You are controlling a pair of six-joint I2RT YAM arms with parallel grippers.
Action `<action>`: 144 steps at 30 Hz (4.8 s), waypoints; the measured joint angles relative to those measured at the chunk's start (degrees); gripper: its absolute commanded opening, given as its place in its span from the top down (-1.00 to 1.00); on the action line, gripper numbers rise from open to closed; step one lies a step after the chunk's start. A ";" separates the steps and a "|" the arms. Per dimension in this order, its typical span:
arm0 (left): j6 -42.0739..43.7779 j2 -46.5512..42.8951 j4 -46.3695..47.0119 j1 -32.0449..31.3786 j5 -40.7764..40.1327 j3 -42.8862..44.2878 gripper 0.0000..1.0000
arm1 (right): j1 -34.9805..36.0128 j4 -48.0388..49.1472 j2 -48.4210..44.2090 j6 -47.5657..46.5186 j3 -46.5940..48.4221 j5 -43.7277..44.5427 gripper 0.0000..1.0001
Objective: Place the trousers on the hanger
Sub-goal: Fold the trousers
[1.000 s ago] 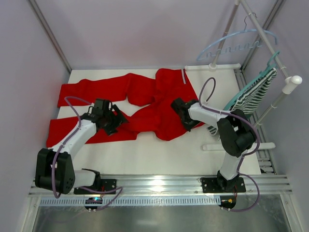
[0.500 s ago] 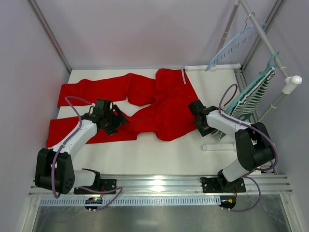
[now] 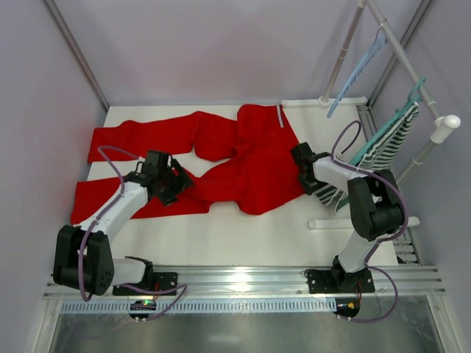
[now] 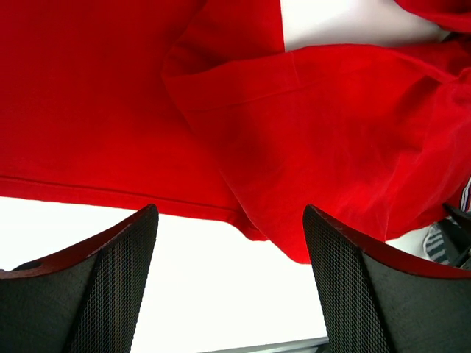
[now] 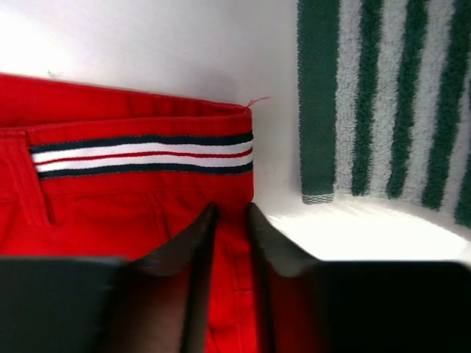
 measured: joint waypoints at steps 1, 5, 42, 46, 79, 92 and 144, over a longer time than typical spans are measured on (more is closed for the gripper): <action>0.00 0.00 -0.22 0.00 -0.33 0.09 -0.60 | -0.13 0.04 0.22 -0.24 0.24 -0.09 0.82; 0.07 0.00 -1.57 0.00 -2.47 1.36 -0.61 | -0.42 -2.47 0.37 0.83 1.86 0.57 0.93; 1.49 -0.15 -10.67 52.81 -9.20 -5.09 -0.72 | 1.88 -8.50 -35.58 -9.14 -8.00 7.58 0.92; 1.51 1.84 -7.69 55.41 -10.23 -4.98 -0.72 | 1.86 -7.78 -36.65 -10.51 -9.31 7.23 0.93; 2.16 15.91 -7.69 56.33 -12.22 7.21 0.37 | 2.91 -5.75 -43.54 -19.78 -5.03 9.22 0.93; 1.77 13.77 -0.81 56.52 -15.13 2.93 -0.06 | 3.30 -4.68 -43.47 -20.79 -5.27 8.00 0.93; -3.65 -0.90 -12.31 52.50 -8.92 22.64 0.99 | 3.74 -13.77 -44.04 -27.91 11.32 9.35 0.93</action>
